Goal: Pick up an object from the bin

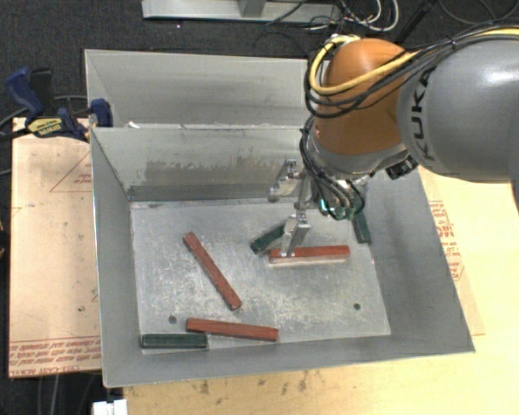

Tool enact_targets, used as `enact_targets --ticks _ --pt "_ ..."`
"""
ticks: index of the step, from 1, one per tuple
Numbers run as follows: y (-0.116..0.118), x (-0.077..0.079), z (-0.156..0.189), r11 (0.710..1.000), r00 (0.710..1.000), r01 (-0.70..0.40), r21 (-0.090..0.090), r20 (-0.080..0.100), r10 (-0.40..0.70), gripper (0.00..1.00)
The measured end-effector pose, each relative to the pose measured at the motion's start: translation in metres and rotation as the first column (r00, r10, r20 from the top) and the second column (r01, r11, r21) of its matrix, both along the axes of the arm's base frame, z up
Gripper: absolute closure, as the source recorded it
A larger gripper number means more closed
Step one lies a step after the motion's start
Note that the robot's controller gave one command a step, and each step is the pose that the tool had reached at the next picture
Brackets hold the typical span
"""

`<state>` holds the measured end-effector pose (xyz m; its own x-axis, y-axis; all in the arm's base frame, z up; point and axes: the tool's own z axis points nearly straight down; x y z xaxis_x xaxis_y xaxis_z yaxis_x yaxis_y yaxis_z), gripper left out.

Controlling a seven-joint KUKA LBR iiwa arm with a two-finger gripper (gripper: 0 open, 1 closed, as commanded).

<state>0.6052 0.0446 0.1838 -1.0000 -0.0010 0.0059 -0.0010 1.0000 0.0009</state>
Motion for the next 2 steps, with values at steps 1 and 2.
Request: enact_targets --ticks 1,2 --pt "0.0 0.002 0.004 1.0 1.0 0.001 0.0 0.007 -0.001 0.0" --pt "-0.028 -0.006 -0.072 1.0 1.0 0.015 0.001 0.011 -0.015 0.0"
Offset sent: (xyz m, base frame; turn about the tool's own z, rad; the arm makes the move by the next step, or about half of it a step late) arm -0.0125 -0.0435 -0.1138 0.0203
